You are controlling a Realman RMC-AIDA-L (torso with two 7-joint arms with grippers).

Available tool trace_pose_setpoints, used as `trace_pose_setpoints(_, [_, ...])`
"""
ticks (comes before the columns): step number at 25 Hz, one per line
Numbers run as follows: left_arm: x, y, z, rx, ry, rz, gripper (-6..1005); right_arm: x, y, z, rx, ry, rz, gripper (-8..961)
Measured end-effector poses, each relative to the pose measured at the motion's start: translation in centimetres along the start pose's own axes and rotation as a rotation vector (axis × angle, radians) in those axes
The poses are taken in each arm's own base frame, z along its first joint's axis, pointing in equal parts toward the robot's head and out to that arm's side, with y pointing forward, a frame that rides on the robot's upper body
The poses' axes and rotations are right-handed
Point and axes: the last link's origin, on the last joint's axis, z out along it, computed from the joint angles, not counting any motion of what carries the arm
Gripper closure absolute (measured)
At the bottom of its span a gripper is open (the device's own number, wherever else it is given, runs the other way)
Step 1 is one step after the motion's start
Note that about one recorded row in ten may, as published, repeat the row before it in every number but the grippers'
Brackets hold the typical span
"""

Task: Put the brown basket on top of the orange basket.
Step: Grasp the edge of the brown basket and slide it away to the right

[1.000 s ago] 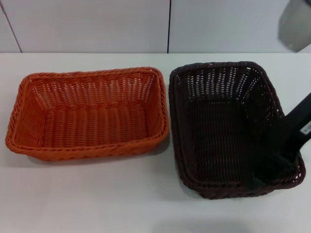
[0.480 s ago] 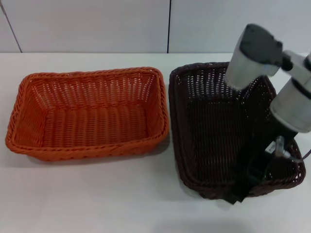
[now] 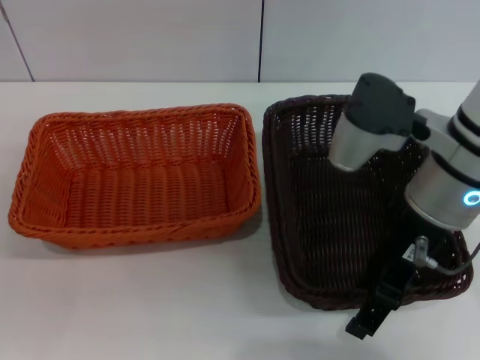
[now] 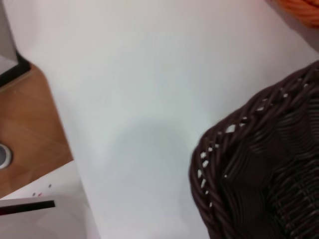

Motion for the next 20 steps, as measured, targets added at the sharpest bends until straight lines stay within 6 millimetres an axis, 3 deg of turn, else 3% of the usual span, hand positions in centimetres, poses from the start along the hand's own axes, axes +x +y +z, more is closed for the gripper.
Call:
trace_pose_setpoints(10, [0.0, -0.1, 0.1, 0.0, 0.001, 0.001, 192, -0.3, -0.6, 1.5, 0.076, 0.05, 0.017, 182])
trace_pose_setpoints(20, [0.0, -0.1, 0.1, 0.0, 0.001, 0.003, 192, -0.6, -0.4, 0.6, 0.125, 0.01, -0.032, 501])
